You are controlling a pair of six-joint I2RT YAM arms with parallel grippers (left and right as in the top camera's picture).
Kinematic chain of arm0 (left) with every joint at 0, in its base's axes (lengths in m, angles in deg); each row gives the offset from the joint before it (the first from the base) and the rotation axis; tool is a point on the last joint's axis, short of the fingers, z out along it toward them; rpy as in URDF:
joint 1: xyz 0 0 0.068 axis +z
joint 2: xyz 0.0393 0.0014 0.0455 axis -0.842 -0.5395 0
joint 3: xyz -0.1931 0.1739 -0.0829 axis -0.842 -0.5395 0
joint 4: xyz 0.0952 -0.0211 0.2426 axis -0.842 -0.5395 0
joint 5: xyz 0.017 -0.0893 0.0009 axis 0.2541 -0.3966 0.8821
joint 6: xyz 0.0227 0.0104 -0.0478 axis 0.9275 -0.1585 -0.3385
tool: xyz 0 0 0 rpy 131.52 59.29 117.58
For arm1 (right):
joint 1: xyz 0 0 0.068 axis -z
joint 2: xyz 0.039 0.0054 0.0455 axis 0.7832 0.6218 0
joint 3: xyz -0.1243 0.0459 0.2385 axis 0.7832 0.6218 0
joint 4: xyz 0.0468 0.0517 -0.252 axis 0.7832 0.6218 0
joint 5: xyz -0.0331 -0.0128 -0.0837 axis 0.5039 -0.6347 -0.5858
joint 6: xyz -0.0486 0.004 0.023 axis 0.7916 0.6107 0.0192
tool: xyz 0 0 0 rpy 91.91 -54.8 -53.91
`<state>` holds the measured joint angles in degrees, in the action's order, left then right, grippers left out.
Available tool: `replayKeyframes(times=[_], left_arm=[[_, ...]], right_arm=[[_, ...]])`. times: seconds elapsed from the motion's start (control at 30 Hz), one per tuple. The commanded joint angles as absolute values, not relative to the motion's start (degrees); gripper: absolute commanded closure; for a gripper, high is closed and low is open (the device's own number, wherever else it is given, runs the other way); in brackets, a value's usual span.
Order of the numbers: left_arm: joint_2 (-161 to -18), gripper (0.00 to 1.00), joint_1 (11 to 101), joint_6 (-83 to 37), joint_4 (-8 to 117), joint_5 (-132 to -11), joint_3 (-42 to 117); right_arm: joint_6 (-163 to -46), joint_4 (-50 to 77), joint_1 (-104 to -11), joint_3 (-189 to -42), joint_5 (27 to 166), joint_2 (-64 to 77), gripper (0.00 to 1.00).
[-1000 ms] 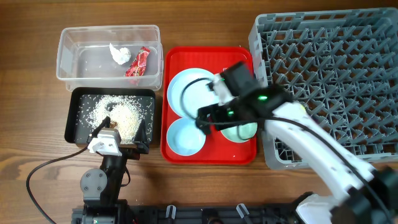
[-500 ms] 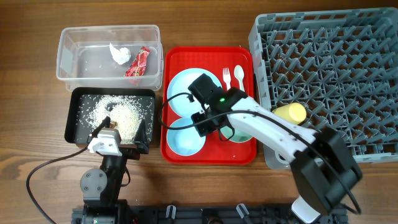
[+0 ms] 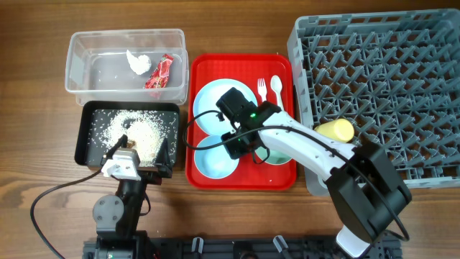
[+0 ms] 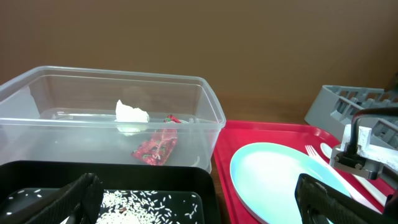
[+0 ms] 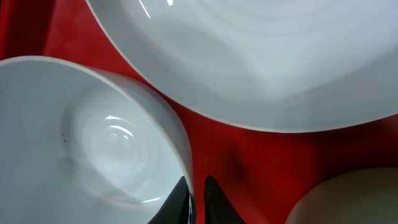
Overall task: Sort waste into correct bins and load items into the dishwasher rack
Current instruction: 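Grasp the blue bowl rim with right gripper, then lift the blue bowl and carry it into the rack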
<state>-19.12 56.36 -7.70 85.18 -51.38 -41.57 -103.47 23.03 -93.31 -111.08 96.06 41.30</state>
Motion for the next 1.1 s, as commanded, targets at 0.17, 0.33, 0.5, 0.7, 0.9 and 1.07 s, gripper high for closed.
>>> replayKeyframes(times=[0.17,0.33,0.5,0.7,0.9,1.07], left_arm=[[-18.69,0.0,56.84,-7.02,84.72,-51.03,-41.72],[-18.69,0.0,56.84,-7.02,84.72,-51.03,-41.72],[-18.69,0.0,56.84,-7.02,84.72,-51.01,-41.72],[-18.69,0.0,56.84,-7.02,84.72,-51.03,-41.72],[-18.69,0.0,56.84,-7.02,84.74,-51.01,-41.72],[-18.69,0.0,56.84,-7.0,84.74,-51.01,-41.72]], right_arm=[[-101.37,23.47,-93.23,-110.6,97.29,42.72,0.87],[-101.35,23.54,-93.23,-110.63,97.77,42.7,0.96],[-100.39,23.6,-93.23,-110.6,99.03,42.81,0.89],[-100.65,23.8,-93.23,-110.71,98.99,42.61,0.96],[-106.01,24.17,-93.09,-111.28,98.2,37.84,0.96],[-109.26,24.24,-91.04,-111.3,88.28,25.23,0.96]])
